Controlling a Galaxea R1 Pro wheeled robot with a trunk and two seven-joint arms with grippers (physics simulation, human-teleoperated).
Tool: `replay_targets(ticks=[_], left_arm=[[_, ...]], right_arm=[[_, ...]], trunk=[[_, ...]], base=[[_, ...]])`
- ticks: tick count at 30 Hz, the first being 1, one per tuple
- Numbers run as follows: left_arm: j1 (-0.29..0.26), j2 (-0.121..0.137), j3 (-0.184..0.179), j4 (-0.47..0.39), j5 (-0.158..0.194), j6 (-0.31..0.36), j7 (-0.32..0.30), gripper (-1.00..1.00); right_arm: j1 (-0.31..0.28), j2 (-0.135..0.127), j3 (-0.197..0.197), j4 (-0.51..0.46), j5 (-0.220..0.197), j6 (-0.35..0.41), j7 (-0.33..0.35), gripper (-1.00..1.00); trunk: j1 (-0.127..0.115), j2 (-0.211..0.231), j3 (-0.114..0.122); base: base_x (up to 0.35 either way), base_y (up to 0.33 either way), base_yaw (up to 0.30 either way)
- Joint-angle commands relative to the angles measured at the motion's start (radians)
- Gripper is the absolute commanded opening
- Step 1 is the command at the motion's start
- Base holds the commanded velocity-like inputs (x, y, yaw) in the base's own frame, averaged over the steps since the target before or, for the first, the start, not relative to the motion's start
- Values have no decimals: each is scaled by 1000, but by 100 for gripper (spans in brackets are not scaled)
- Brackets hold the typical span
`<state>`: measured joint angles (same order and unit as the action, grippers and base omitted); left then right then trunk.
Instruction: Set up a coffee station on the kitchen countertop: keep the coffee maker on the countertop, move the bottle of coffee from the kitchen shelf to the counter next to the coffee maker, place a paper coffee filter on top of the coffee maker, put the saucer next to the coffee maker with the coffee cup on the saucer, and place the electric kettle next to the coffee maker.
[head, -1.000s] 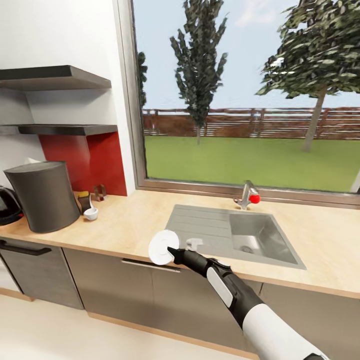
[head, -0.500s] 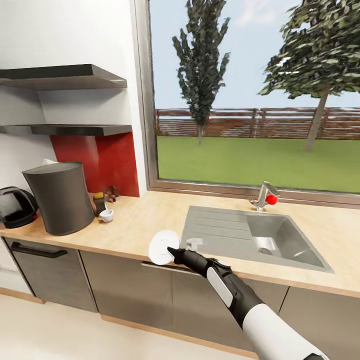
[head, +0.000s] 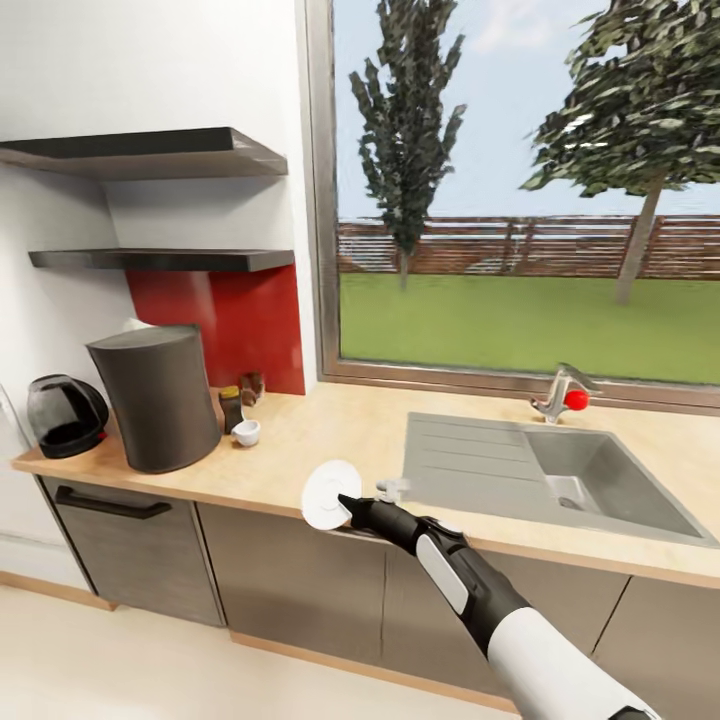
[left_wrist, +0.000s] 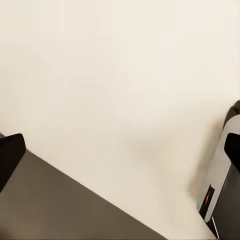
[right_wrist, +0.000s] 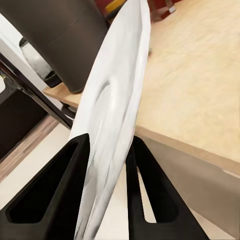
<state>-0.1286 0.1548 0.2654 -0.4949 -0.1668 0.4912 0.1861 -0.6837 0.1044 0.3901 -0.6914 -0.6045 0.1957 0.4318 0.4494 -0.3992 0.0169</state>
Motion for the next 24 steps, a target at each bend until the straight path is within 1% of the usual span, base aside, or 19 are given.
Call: replay_targets(ticks=[1, 7, 9, 10, 11, 12, 13, 14, 15, 20, 22, 24], left_arm=[[0, 0, 4, -1, -10, 4, 1, 100], [0, 0, 4, -1, -10, 4, 16, 100], [0, -2, 3, -1, -10, 4, 17, 100], [0, -3, 3, -1, -10, 4, 18, 100], [0, -3, 3, -1, -10, 4, 18, 100], [0, -4, 3, -1, -10, 4, 18, 100], [0, -4, 3, 0, -10, 4, 18, 100], [0, -4, 3, 0, -10, 4, 18, 100], [0, -4, 3, -1, -10, 4, 18, 100], [1, -6, 2, -1, -10, 4, 18, 100], [1, -9, 2, -1, -10, 4, 32, 100], [0, -10, 2, 0, -10, 4, 39, 100]], right_arm=[[0, 0, -1, 0, -12, 8, -1, -100], [0, 1, -5, 2, -15, 12, -7, -100], [0, 2, -8, 2, -16, 14, -20, -100], [0, 11, -28, 2, -20, 32, -139, -100], [0, 12, -35, 1, -26, 35, -172, -100], [0, 13, -36, 1, -29, 36, -179, -100], [0, 13, -39, 1, -43, 37, -192, -100], [0, 13, -40, 1, -55, 38, -197, -100], [0, 13, -40, 2, -83, 39, -205, -100], [0, 12, -40, 7, -96, 39, -208, -100], [0, 12, -41, 34, -102, 38, -207, -100], [0, 12, -40, 40, -113, 38, -206, -100]], trunk=[[1, -1, 0], [1, -1, 0], [1, -1, 0], [1, -1, 0], [1, -1, 0], [1, -1, 0], [1, -1, 0], [1, -1, 0], [1, -1, 0], [1, -1, 0], [1, -1, 0], [1, -1, 0]], base=[[78, 335, 0], [87, 335, 0], [95, 335, 0], [97, 335, 0], [97, 335, 0], [97, 335, 0], [97, 335, 0], [101, 335, 0], [116, 335, 0], [109, 335, 0], [92, 335, 0], [92, 335, 0]])
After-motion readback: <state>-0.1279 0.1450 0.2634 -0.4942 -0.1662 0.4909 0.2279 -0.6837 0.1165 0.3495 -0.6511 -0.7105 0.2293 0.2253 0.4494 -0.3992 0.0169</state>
